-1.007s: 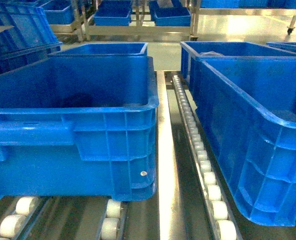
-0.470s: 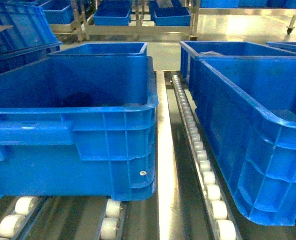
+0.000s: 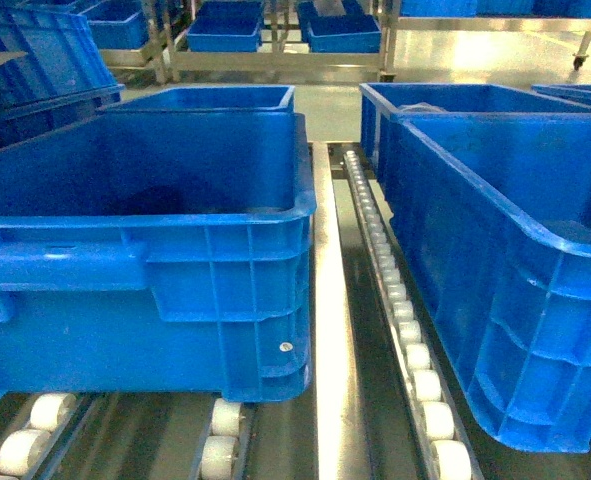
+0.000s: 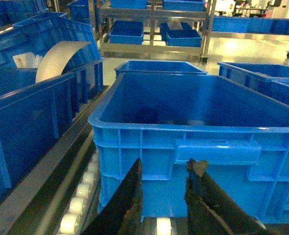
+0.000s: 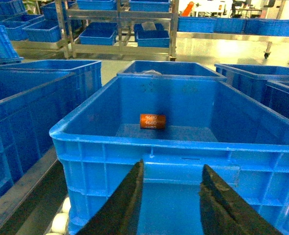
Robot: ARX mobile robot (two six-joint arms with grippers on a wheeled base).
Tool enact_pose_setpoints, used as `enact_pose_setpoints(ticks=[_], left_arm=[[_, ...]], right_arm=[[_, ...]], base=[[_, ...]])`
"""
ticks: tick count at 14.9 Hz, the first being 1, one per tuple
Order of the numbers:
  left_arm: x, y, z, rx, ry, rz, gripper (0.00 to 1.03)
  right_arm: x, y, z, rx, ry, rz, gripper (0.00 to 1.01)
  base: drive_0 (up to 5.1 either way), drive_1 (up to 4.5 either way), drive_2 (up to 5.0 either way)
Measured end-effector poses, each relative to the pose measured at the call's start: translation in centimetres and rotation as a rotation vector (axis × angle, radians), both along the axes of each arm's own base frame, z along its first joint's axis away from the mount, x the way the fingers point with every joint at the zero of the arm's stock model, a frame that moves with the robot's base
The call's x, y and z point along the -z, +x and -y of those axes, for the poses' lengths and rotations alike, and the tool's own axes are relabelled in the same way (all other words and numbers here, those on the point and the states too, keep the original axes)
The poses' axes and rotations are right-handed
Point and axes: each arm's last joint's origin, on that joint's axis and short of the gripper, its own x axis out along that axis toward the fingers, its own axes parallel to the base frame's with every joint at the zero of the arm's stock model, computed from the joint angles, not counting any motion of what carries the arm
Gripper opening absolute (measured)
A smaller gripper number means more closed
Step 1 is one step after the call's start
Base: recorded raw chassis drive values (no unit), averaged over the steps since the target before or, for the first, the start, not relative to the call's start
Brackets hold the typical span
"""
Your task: Sort blue parts and orange caps into right shelf containers
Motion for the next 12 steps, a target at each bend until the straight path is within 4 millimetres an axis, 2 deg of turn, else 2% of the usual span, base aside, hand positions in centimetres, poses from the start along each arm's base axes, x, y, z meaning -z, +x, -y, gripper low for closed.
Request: enact_pose_setpoints(ticks=[5,6,8,12], left_arm=[[0.0,0.0,0.0,0.0,0.0,0.0,0.91],[0.0,0.0,0.0,0.0,0.0,0.0,0.95],[0.0,0.0,0.0,0.0,0.002,0.0,1.0],[0.0,0.0,0.0,0.0,0.003,0.0,0.98]], right_arm=[[0.01,0.0,0.0,0.0,0.0,-0.001,0.97],[0.0,0.0,0.0,0.0,0.0,0.0,1.0],[0.0,0.0,0.0,0.0,0.0,0.0,0.99],[0.0,0.0,0.0,0.0,0.0,0.0,0.98]], base=[[0.0,0.0,0.0],[0.0,0.0,0.0],[0.0,0.0,0.0],[0.0,0.0,0.0]])
